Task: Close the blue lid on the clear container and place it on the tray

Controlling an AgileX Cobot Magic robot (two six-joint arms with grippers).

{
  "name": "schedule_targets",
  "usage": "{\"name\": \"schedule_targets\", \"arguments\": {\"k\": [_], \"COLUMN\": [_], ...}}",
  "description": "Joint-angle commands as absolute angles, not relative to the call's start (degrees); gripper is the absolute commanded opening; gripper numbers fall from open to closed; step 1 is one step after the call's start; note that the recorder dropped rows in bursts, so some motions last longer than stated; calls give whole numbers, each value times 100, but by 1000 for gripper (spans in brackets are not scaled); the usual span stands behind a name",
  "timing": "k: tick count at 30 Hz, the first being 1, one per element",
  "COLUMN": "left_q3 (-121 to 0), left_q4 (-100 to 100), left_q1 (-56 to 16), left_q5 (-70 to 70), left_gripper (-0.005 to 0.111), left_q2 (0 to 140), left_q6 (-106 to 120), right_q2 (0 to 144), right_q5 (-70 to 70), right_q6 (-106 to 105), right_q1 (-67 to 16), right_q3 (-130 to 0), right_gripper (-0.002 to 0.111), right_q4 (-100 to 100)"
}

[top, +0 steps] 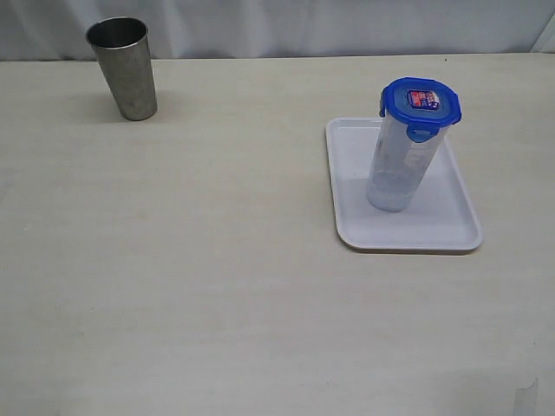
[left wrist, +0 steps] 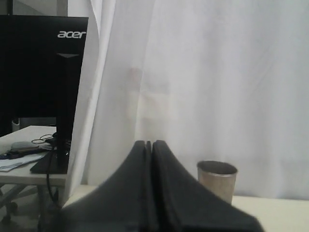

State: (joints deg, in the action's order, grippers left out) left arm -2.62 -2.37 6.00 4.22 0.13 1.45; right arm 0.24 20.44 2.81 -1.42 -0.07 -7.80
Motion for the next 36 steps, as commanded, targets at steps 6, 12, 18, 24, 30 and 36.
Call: {"name": "schedule_targets", "arguments": {"k": [6, 12, 18, 24, 30, 36], "left_q3": [0, 0, 0, 0, 0, 0], "left_q4": [594, 517, 489, 358, 316, 278], "left_q1": [426, 302, 302, 302, 302, 302], "left_q5": [261, 76, -799, -1435, -1785, -1774], "left_gripper": [0, 0, 0, 0, 0, 0], "left_q2": [0, 0, 0, 0, 0, 0], "left_q6": [-265, -243, -69, 340, 420, 420], "right_q2": [0, 0, 0, 0, 0, 0], "right_q5": [2003, 2003, 2003, 2003, 2003, 2003], "right_q6": [294, 294, 294, 294, 294, 294], "right_q1": [-101, -101, -101, -101, -101, -101], "right_q3": [0, 0, 0, 0, 0, 0], "right_gripper": [14, 14, 14, 14, 14, 14], "right_q4": [-773, -773, -773, -773, -773, -773]}}
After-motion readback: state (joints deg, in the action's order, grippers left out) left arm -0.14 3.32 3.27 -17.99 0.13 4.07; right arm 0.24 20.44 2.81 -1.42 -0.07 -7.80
